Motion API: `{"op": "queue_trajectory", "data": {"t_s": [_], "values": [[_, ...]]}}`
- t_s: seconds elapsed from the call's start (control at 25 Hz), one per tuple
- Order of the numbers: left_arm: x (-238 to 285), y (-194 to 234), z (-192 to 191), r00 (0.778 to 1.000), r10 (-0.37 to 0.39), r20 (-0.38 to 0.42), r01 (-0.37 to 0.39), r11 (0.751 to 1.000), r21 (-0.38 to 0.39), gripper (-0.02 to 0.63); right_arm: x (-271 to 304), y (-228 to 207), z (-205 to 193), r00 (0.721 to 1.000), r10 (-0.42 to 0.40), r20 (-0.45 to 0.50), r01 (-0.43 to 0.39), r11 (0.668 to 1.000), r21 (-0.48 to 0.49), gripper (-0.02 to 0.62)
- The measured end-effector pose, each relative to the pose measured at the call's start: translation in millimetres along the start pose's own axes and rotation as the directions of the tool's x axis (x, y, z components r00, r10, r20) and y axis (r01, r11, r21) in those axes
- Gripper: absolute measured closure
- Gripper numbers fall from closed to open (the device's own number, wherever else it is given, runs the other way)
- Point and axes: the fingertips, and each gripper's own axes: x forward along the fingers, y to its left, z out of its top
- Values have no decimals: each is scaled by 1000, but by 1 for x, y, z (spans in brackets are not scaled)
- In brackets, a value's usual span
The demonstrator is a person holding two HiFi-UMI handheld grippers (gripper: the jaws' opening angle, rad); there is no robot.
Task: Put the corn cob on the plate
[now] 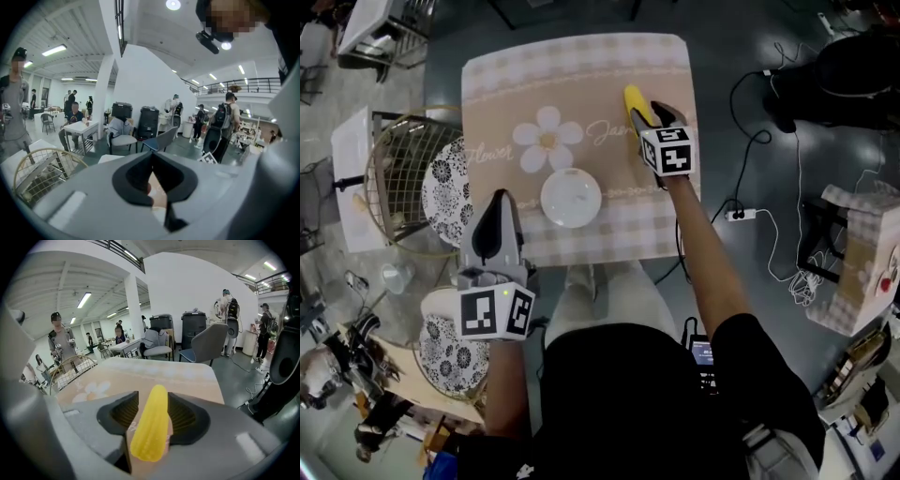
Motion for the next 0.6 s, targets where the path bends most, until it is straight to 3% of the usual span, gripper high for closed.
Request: {"op": "queue_trajectory", "data": {"t_s": [0.24,0.6], "values": [[0,8,-6,1000,24,-9,-24,1000,-5,597,24,-1,-20,997,18,-78,-16,1000,26,322],[-3,14,-19,998,48,-32,-49,999,-20,598,45,-4,-36,991,-5,-136,6,1000,5,298]]}}
